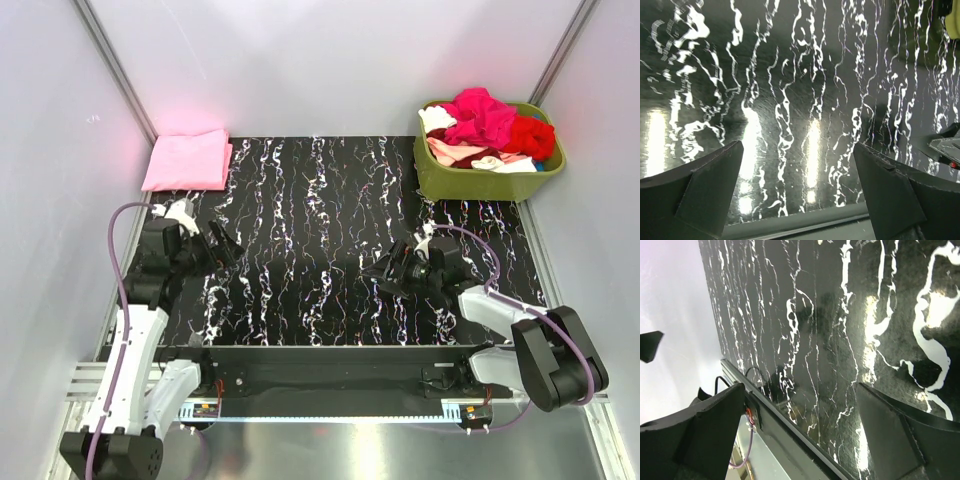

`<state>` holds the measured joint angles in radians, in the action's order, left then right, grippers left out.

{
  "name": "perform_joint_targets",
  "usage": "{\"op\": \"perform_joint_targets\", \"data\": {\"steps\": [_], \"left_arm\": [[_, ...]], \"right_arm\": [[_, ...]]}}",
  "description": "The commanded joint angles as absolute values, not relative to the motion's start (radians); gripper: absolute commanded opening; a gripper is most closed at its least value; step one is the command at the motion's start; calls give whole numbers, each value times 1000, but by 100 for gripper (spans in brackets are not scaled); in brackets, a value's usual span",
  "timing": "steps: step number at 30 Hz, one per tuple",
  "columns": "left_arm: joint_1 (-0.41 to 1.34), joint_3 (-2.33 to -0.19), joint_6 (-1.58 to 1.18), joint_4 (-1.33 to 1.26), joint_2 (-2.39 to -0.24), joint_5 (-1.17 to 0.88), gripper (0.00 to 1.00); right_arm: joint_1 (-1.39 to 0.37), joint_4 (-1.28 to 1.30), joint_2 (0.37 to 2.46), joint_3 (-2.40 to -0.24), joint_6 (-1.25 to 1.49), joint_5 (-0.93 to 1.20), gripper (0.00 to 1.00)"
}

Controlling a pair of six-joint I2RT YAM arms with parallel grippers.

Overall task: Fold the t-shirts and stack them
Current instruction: Grab the tshirt from the pile

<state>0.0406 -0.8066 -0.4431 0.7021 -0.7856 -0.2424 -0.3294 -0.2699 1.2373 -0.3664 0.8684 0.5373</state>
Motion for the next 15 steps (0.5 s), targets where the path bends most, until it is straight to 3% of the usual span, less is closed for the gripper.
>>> {"op": "perform_joint_targets", "data": {"steps": [1, 8, 12, 14, 15], "left_arm": [[38, -825, -403, 695, -724, -166, 99], [84, -844, -390, 735, -686, -37, 99], [103, -831, -394, 712, -658, -2, 99], [103, -830, -394, 709, -666, -2, 99], [103, -831, -396, 715, -679, -2, 99]], "right_arm": [[-337, -253, 1246, -403, 841, 545, 100], [-337, -76, 1091, -475, 821, 468, 100], [-336, 185, 983, -822, 659, 232, 100], [-327, 366, 1040, -1004, 597, 47, 100], [-319, 429, 1134, -1198, 542, 5, 100]]}}
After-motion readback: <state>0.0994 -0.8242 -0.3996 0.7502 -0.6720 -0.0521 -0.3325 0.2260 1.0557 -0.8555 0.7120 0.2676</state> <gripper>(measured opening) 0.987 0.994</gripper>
